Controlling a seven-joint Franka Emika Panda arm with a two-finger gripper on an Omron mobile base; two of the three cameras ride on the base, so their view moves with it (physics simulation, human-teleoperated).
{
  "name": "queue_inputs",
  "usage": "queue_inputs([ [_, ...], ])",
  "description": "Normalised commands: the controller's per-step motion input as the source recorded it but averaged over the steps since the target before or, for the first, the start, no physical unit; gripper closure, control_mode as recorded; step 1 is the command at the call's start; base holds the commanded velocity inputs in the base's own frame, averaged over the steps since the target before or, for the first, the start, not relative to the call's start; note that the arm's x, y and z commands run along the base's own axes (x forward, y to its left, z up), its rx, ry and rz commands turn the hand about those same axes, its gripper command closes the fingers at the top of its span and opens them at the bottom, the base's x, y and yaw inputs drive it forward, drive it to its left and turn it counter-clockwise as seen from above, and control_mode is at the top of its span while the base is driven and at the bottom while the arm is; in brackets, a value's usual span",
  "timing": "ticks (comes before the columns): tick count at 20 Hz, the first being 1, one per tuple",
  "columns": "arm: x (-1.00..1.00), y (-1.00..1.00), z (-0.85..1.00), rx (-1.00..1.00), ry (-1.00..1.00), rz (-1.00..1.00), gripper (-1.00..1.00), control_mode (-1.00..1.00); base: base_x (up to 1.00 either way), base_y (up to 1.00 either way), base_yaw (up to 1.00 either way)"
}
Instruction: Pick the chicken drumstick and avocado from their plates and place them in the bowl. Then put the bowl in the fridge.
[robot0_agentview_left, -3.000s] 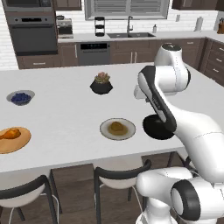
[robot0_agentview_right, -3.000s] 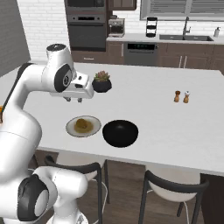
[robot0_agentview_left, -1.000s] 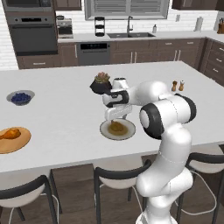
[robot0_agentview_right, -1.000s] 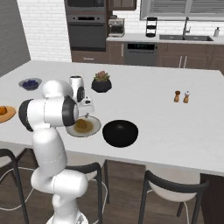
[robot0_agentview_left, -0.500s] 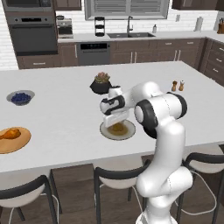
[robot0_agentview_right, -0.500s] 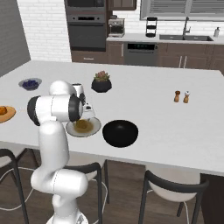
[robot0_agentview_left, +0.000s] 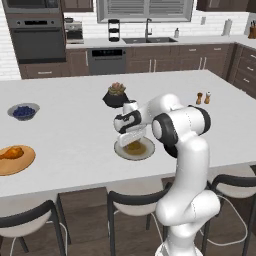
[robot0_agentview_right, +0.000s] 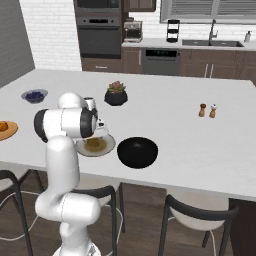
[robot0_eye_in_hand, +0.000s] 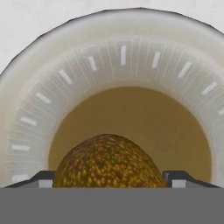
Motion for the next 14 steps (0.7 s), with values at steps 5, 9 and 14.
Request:
queue_inputs([
  [5, -0.01, -0.04, -0.02, 0.00, 0.00, 0.01, 1.00, -1.00, 0.00, 0.00, 0.00],
  [9, -0.61, -0.42, 0.21, 0.00, -0.17, -0.03, 1.00, -1.00, 0.00, 0.00, 0.00],
  [14, -0.70, -0.39, 0.63, 0.00, -0.26, -0.11, 1.00, -1.00, 0.00, 0.00, 0.00],
])
